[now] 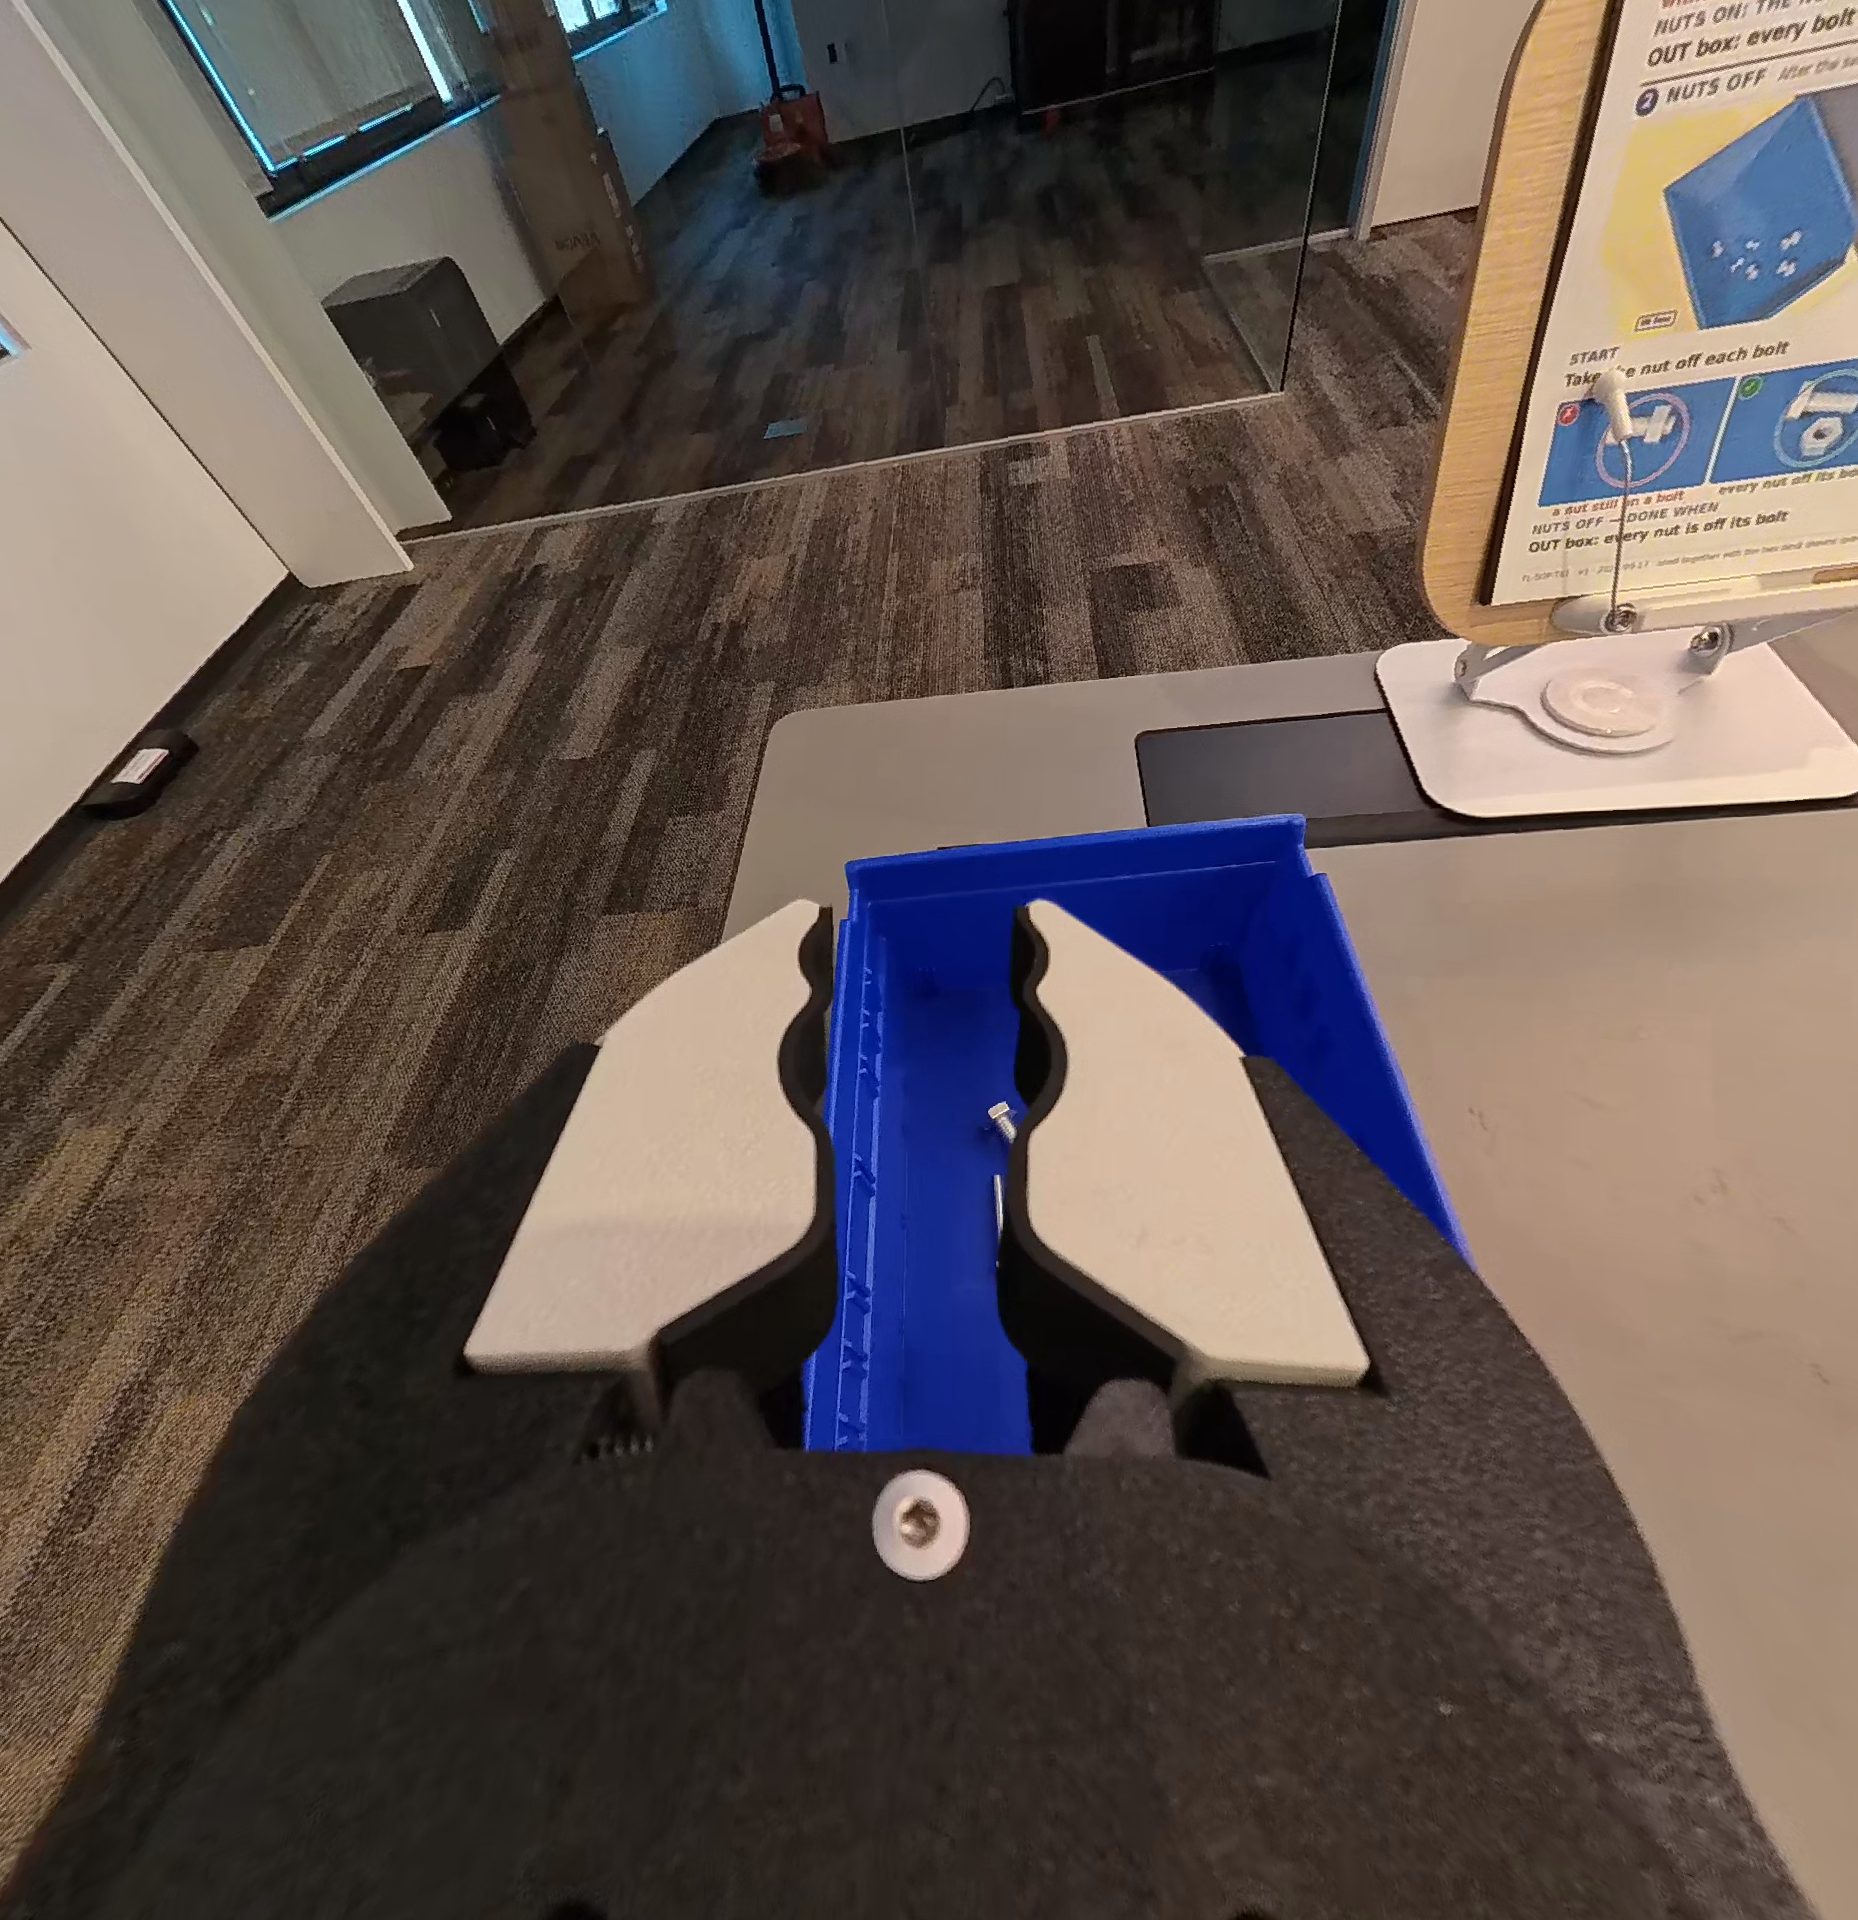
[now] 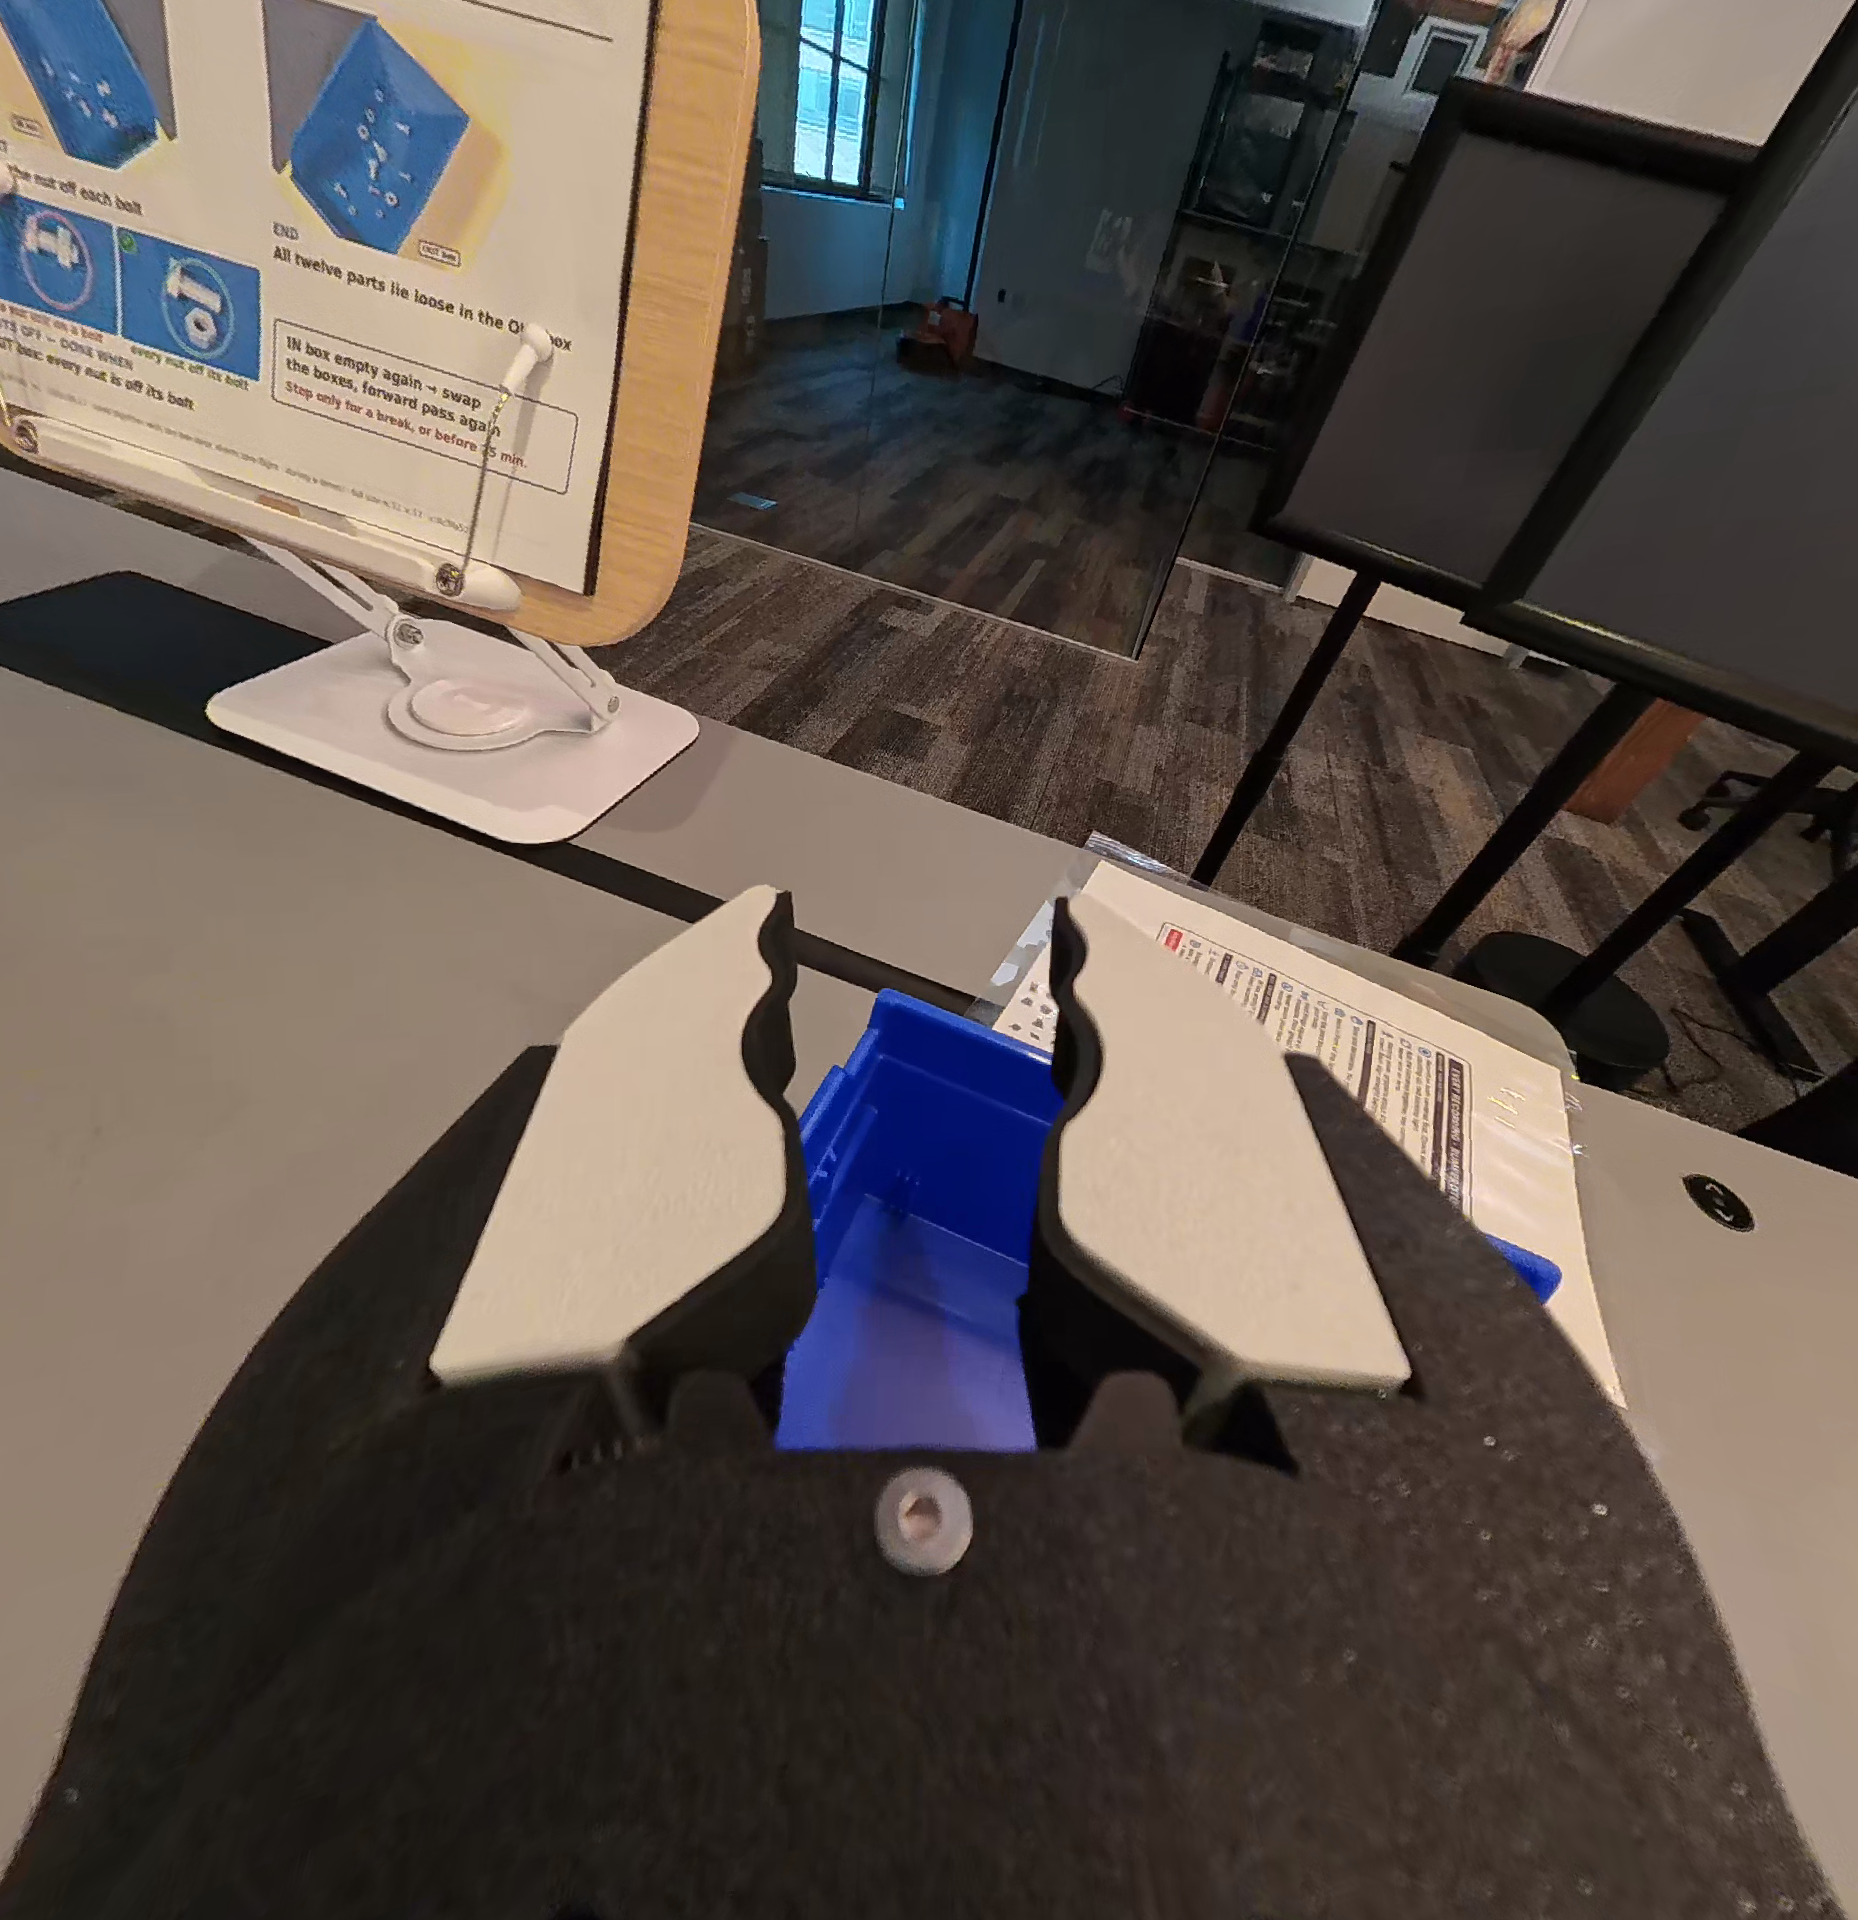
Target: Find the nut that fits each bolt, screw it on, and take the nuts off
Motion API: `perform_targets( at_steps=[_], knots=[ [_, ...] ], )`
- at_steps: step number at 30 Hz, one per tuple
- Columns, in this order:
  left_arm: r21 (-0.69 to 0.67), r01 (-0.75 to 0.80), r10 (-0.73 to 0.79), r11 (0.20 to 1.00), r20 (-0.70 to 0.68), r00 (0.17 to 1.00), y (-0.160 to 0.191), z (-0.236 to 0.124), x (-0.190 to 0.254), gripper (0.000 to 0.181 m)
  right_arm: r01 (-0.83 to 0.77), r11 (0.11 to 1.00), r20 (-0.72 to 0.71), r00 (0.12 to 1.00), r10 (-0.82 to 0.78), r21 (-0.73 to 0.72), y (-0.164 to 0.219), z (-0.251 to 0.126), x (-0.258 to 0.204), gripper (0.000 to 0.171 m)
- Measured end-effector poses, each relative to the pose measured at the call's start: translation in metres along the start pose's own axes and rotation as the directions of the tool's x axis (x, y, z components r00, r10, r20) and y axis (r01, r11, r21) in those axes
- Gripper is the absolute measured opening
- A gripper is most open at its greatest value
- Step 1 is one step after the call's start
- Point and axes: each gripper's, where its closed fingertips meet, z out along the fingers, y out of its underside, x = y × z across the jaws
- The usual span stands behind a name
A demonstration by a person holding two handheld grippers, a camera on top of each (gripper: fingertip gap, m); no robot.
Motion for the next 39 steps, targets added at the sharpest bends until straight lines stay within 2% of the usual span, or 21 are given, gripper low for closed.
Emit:
perform_targets(
  at_steps=[30,33,36,39],
  knots=[
    [-0.024,-0.008,0.007,1.0,-0.02,1.0,0.003,0.0,0.004,0.032,-0.029,1.0,0.006,1.0,0.029,-0.006,0.004,0.001,0.003,0.047],
    [-0.098,-0.016,0.005,0.995,-0.111,0.994,0.016,0.004,0.02,0.03,-0.035,0.999,0.015,0.999,0.035,-0.01,0.004,0.0,0.004,0.048],
    [-0.195,-0.053,0.027,0.979,-0.134,0.991,0.033,0.014,0.024,0.027,-0.039,0.999,0.027,0.999,0.039,0.0,-0.001,-0.003,0.004,0.049],
    [-0.36,-0.073,0.002,0.93,-0.195,0.981,0.067,0.033,0.032,0.023,-0.045,0.999,0.041,0.998,0.044,0.022,-0.007,-0.007,0.006,0.049]
  ],
)
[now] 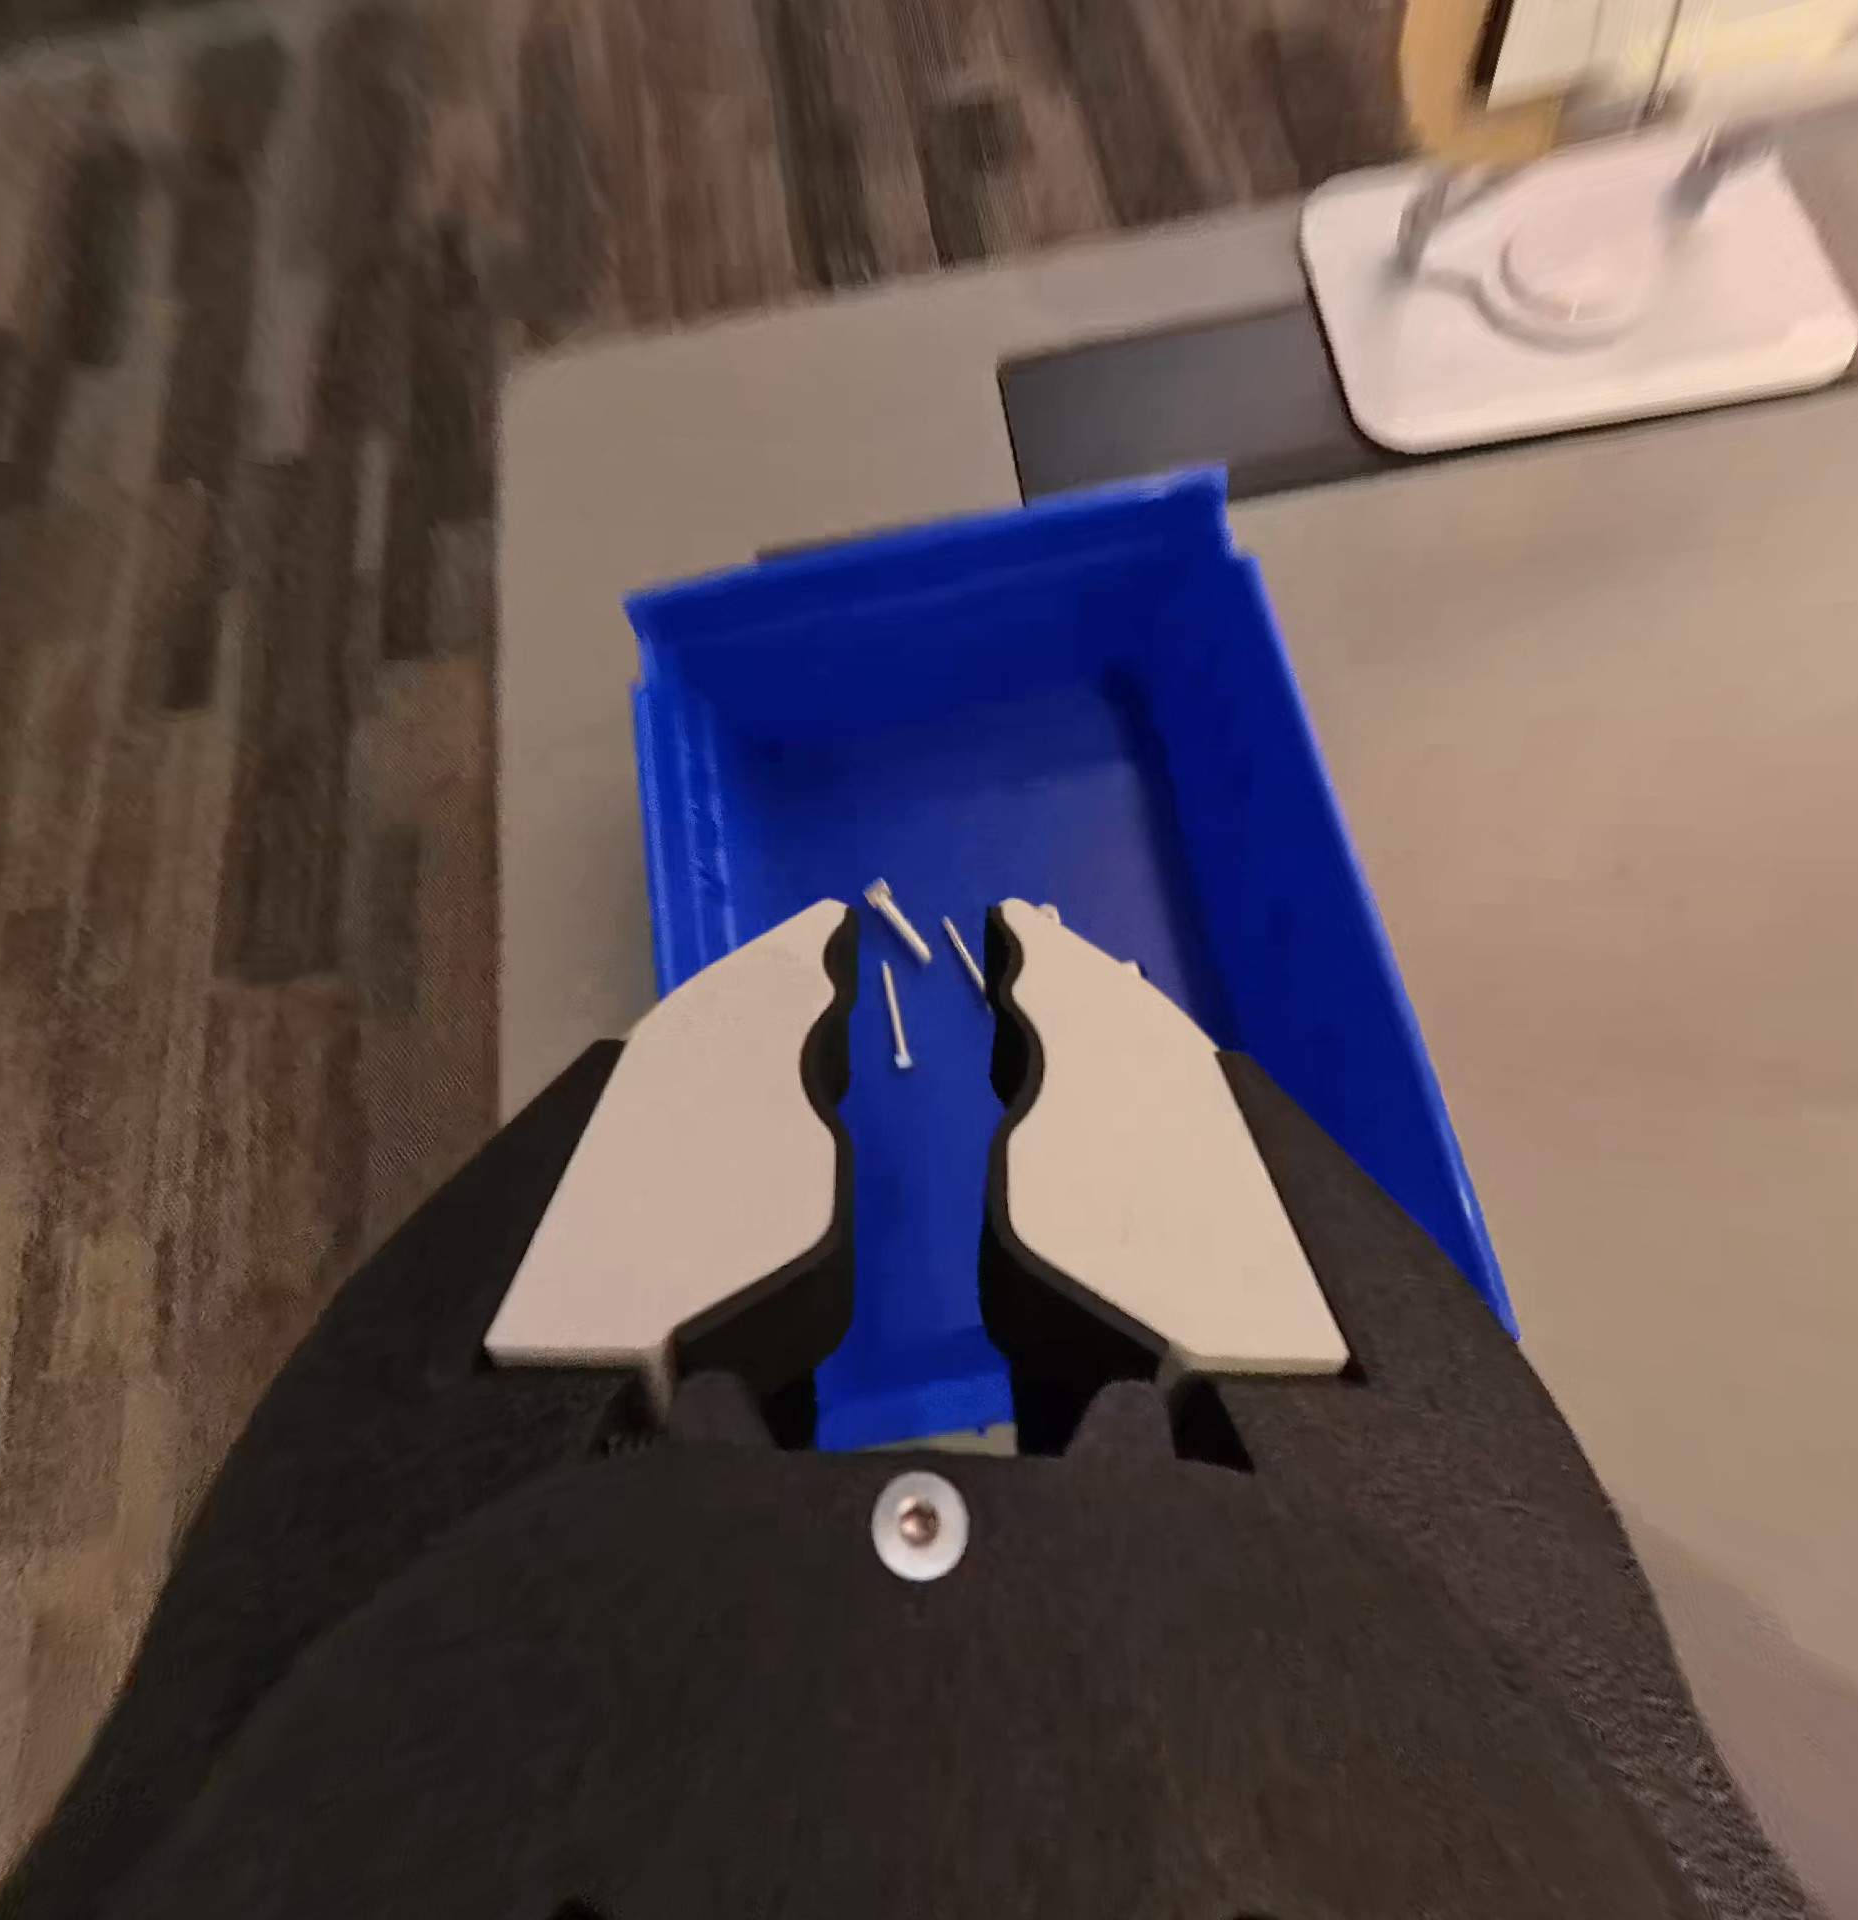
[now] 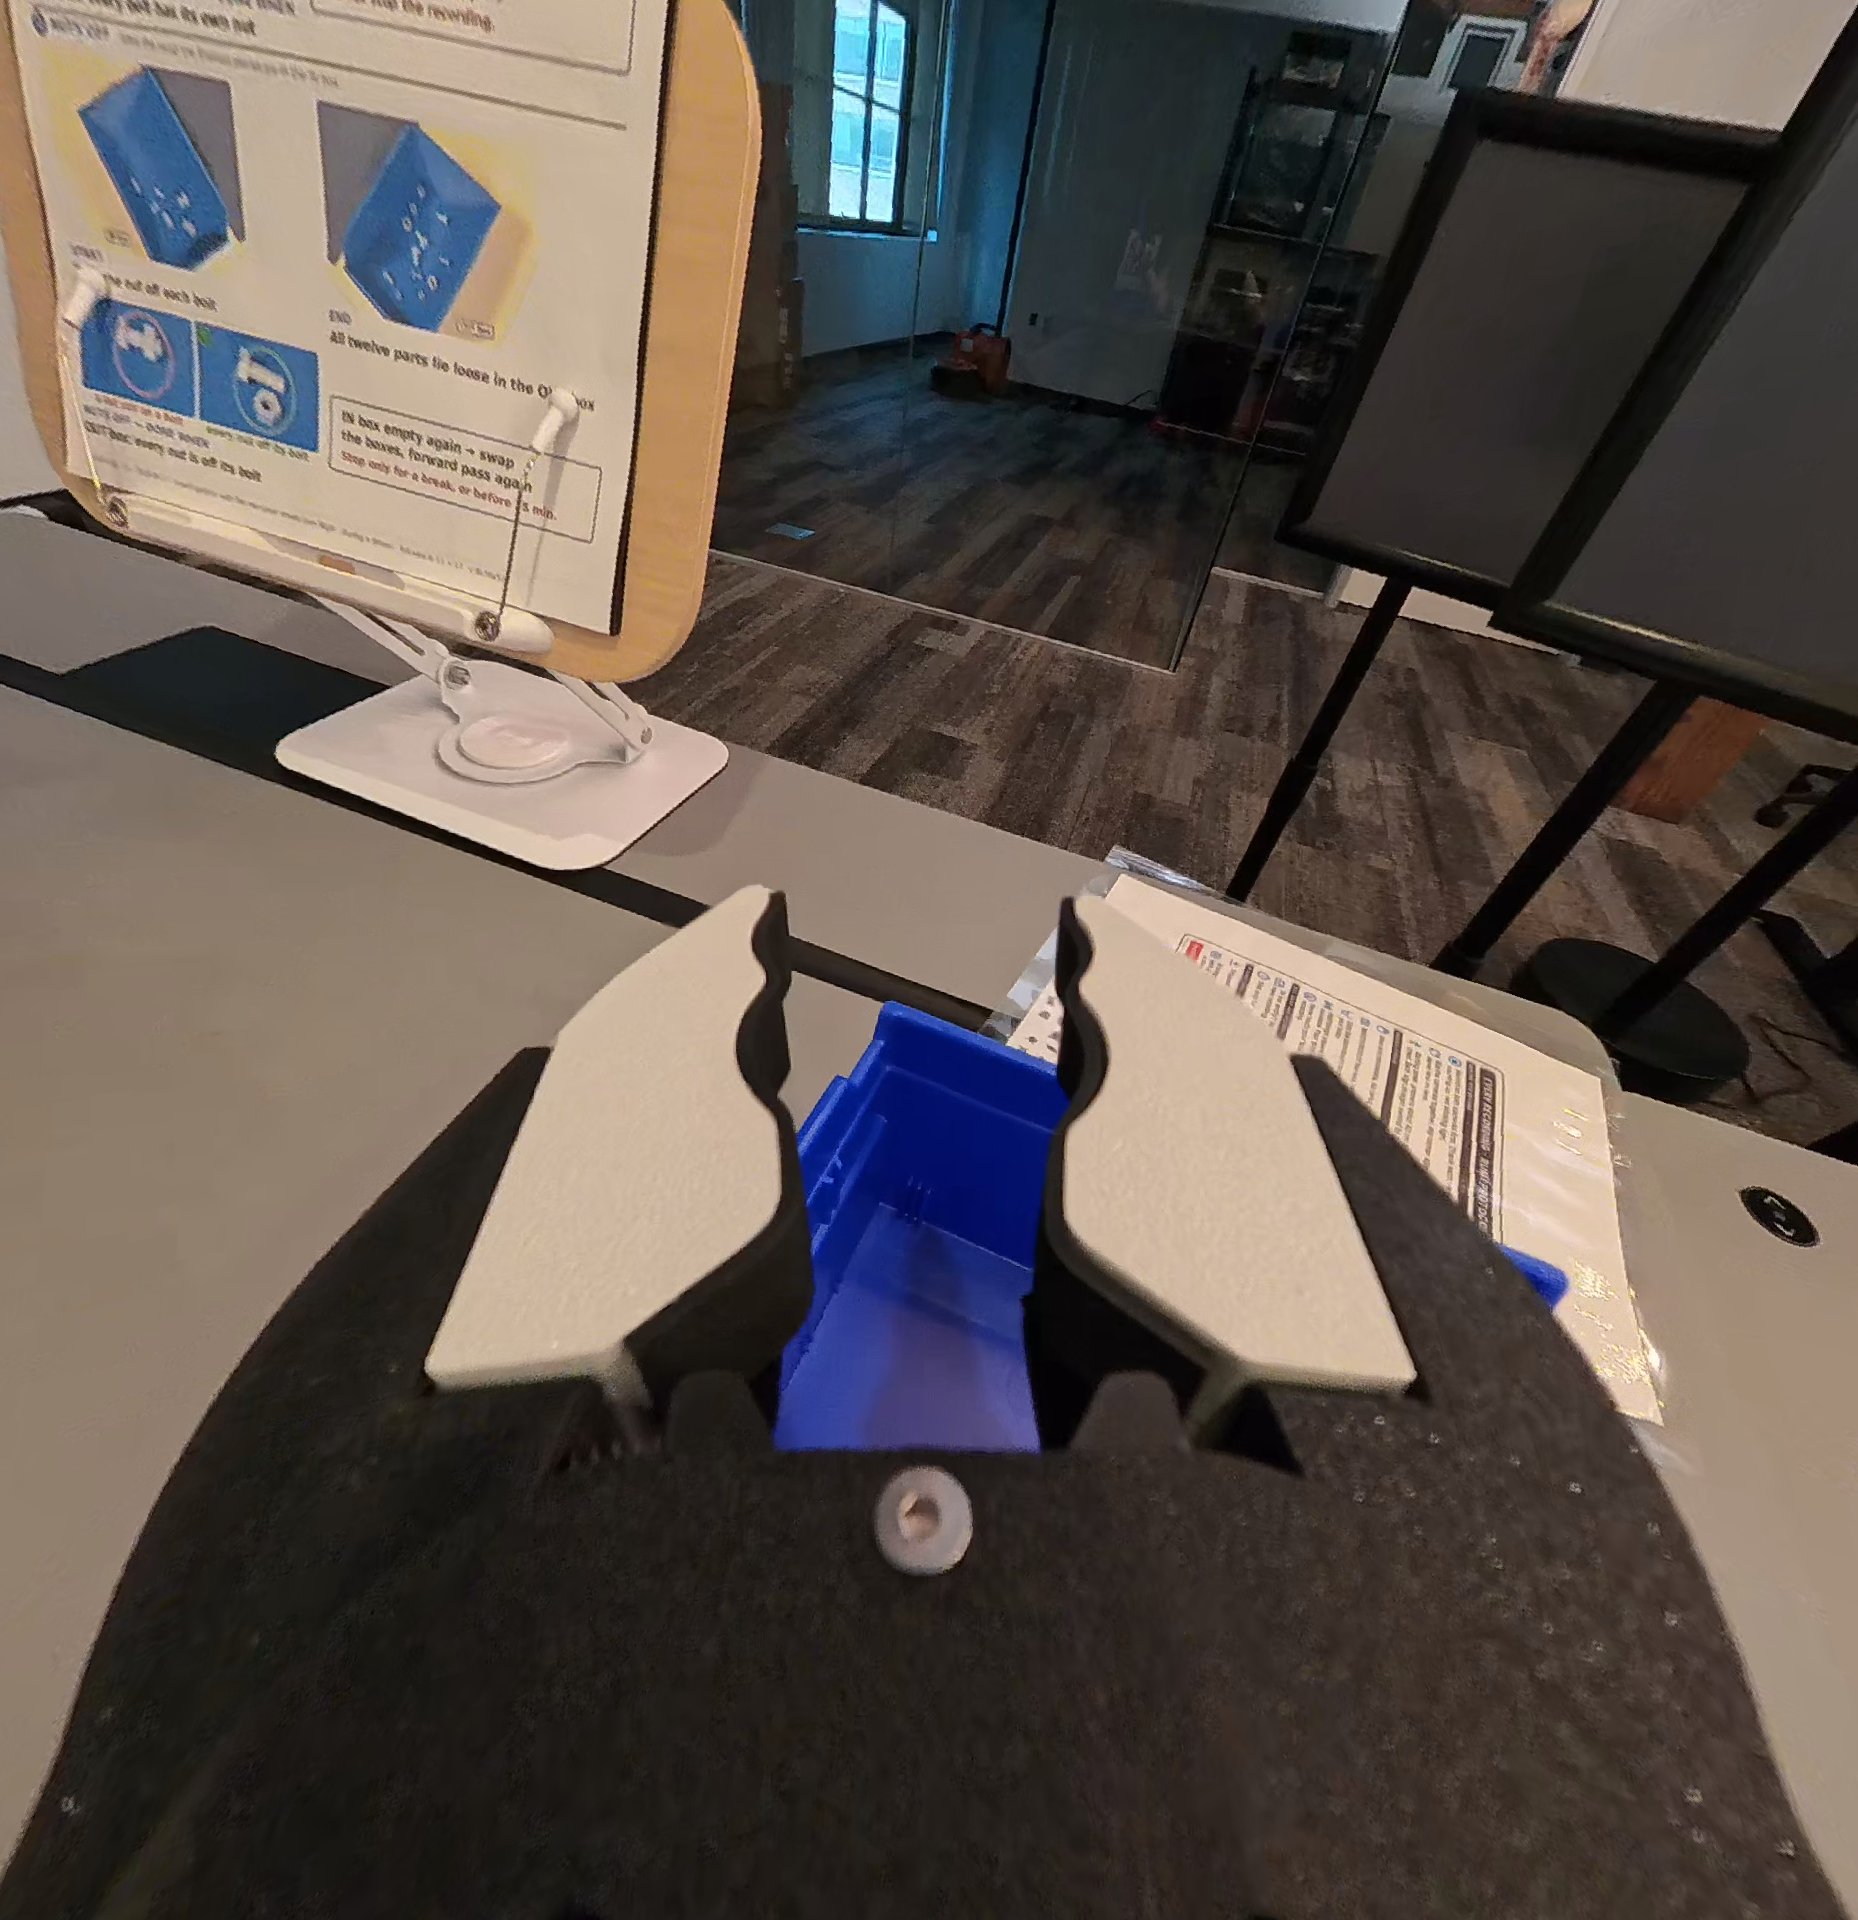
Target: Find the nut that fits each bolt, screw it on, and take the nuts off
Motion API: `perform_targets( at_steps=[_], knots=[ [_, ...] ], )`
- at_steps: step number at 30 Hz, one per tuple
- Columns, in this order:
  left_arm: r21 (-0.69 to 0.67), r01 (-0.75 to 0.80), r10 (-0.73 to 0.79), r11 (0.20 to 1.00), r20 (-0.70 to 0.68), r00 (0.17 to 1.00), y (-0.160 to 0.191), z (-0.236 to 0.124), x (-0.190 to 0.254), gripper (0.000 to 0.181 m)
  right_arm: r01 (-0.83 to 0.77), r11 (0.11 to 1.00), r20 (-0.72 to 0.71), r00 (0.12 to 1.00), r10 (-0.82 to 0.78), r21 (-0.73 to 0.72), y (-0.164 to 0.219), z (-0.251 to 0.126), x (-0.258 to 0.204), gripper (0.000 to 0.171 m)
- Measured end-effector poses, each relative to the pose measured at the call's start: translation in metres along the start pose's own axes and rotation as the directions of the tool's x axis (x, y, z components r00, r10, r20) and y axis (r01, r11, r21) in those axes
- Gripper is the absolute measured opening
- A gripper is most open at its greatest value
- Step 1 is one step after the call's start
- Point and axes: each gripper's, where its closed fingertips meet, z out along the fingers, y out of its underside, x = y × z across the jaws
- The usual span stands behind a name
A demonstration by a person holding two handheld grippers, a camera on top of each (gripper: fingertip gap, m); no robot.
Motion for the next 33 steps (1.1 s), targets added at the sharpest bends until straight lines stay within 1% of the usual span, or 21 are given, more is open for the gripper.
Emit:
perform_targets(
  at_steps=[2,4,7,10,13,16,21,28,31,33],
  knots=[
    [-0.127,0.031,-0.035,0.991,-0.034,0.999,0.017,0.024,0.0,0.022,-0.014,1.0,0.017,1.0,0.013,0.016,-0.003,-0.002,0.0,0.049],
    [-0.224,0.077,-0.088,0.971,-0.042,0.995,0.03,0.047,-0.002,0.023,-0.028,0.999,0.032,0.999,0.028,0.022,-0.004,-0.003,0.0,0.049],
    [-0.302,0.134,-0.148,0.944,-0.024,0.989,0.042,0.083,-0.009,0.023,-0.043,0.998,0.048,0.998,0.042,0.034,-0.005,-0.003,0.0,0.049],
    [-0.398,0.191,-0.217,0.897,-0.02,0.976,0.058,0.108,-0.01,0.024,-0.059,0.997,0.066,0.996,0.056,0.043,-0.006,-0.003,-0.001,0.049],
    [-0.409,0.218,-0.228,0.886,0.025,0.973,0.063,0.128,-0.016,0.023,-0.06,0.997,0.075,0.996,0.057,0.042,-0.006,-0.002,-0.002,0.049],
    [-0.447,0.233,-0.226,0.864,0.069,0.972,0.072,0.14,-0.019,0.024,-0.048,0.998,0.078,0.996,0.046,0.031,-0.004,0.0,-0.004,0.049],
    [-0.499,0.207,-0.157,0.842,0.14,0.978,0.084,0.152,-0.024,0.025,-0.031,0.999,0.086,0.996,0.03,0.017,-0.002,0.004,-0.007,0.049],
    [-0.549,0.214,-0.185,0.808,0.108,0.977,0.095,0.166,-0.015,0.025,-0.023,1.0,0.089,0.996,0.024,-0.006,0.003,0.007,-0.008,0.05],
    [-0.583,0.203,-0.159,0.787,0.126,0.979,0.103,0.167,-0.017,0.024,-0.019,1.0,0.094,0.995,0.02,-0.009,0.004,0.008,-0.008,0.05],
    [-0.586,0.193,-0.145,0.787,0.129,0.981,0.103,0.169,-0.017,0.021,-0.014,1.0,0.094,0.995,0.016,-0.02,0.006,0.009,-0.008,0.05]
  ],
)
